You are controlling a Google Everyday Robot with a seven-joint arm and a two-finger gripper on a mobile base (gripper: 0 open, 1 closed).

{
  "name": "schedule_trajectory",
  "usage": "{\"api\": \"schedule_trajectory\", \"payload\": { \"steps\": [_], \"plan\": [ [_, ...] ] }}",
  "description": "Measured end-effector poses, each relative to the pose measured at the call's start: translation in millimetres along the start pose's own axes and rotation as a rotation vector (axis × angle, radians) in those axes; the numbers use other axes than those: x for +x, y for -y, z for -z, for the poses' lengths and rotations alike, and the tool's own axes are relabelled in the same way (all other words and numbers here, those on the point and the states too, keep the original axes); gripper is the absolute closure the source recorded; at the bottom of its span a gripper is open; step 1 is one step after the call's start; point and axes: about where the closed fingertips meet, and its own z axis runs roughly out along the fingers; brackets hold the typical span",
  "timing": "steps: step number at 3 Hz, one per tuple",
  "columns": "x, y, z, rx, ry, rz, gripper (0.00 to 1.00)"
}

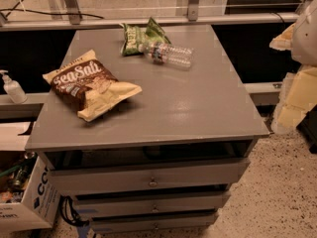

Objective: Place water bottle upright

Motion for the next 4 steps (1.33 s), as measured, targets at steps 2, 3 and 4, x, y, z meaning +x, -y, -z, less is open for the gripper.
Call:
{"api": "schedule_trajectory", "payload": {
  "steps": [2, 3, 4],
  "plan": [
    [-14, 10, -14, 0.017, 0.043, 0.007, 0.0],
    [-41, 31, -39, 0.015, 0.103, 0.0, 0.0],
    [-76, 58, -59, 0.016, 0.17, -0.01, 0.0]
  ]
}}
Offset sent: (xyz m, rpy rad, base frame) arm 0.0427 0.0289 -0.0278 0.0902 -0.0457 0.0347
